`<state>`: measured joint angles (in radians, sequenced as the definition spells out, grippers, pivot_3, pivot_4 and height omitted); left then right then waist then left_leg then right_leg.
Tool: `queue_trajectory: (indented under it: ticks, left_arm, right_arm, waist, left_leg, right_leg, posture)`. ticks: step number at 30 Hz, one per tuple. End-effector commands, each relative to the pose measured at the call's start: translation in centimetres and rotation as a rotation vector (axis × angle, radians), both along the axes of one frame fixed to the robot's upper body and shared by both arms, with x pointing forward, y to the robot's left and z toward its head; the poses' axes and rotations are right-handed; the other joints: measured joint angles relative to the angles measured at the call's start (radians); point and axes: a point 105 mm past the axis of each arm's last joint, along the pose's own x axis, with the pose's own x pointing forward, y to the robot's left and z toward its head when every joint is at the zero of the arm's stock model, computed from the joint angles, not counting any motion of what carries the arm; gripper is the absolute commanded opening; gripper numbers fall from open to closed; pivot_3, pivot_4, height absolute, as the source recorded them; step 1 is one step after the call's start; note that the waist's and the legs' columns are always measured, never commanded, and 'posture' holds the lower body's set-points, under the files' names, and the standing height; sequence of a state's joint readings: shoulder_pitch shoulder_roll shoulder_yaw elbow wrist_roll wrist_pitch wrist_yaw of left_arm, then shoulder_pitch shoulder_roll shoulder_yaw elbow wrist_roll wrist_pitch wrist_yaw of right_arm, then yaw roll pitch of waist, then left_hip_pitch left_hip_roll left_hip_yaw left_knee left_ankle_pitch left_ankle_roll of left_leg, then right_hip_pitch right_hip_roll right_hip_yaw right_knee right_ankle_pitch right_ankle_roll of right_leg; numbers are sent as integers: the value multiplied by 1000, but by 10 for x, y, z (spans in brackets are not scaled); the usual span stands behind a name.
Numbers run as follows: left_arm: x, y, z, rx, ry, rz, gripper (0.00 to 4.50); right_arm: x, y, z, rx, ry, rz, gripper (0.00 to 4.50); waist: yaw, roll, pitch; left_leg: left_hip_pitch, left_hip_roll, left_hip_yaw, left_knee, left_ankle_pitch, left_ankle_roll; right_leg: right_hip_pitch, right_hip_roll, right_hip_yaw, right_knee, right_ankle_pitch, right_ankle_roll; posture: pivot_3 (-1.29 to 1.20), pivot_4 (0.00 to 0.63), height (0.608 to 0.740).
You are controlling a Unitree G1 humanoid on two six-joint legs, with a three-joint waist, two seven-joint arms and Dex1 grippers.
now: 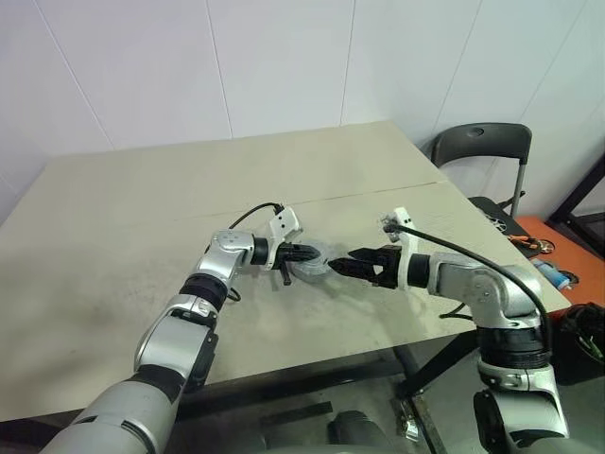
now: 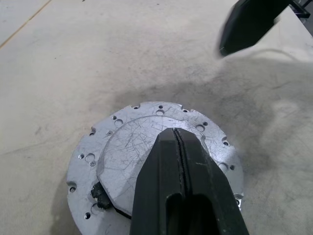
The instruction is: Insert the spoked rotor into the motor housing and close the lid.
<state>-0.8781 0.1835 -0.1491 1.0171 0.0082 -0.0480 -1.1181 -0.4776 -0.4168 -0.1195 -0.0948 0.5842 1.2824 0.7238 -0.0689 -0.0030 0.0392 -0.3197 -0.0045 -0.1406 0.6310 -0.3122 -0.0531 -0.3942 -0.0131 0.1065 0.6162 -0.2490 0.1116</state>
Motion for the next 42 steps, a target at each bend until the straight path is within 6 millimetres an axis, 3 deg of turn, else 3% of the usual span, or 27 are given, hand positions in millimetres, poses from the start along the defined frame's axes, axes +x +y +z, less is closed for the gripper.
queue_trajectory:
  ticks: [1,4,10,14,29,32,36,42]
  left_arm:
    - [-8,10,-25,56,80,22,0]
    - [-9,9,-26,54,78,27,0]
    - [-10,11,-29,55,76,35,0]
    - [-10,13,-29,56,72,43,0]
    - [-10,17,-29,44,71,65,0]
    - [-9,19,-28,39,73,74,0]
    - [-8,23,-28,40,71,88,0]
    - [-6,28,-23,11,74,116,0]
  right_arm:
    - [-4,-6,-4,73,111,-32,4482]
    - [-4,3,-17,149,205,-80,4482]
    - [22,19,-29,290,297,-264,4482]
    - [33,29,-26,359,334,-335,4482]
    - [1,44,-51,227,468,-281,4482]
    - [8,47,-58,194,466,-328,4482]
    - [35,39,-64,166,449,-511,4482]
    - [41,54,-50,198,432,-497,4482]
  waist:
    - [1,0,0]
    - [1,0,0]
    - [1,1,0]
    - [-1,2,0]
    - [-3,4,-2]
    - [-5,5,-3]
    - [-25,5,-3]
    - [-30,6,-4]
  left_leg:
    - [0,0,0,0,0,0]
    - [0,0,0,0,0,0]
    - [-1,0,0,1,0,0]
    - [0,0,0,0,0,0]
    - [0,0,0,0,0,0]
    - [0,0,0,0,0,0]
    - [1,0,0,-1,0,0]
    - [4,0,0,2,1,-1]
  right_leg:
    - [0,0,0,0,0,0]
    - [0,0,0,0,0,0]
    - [-1,0,0,1,0,0]
    - [-2,0,0,3,1,0]
    - [-2,0,1,4,0,0]
    - [-2,1,1,4,0,0]
    - [2,1,1,5,0,0]
    - [7,1,1,5,0,-6]
  posture:
    - [0,0,740]
    - [0,0,740]
    - [0,0,740]
    - [0,0,740]
    - [0,0,740]
    - [0,0,740]
    - [0,0,740]
    - [0,0,740]
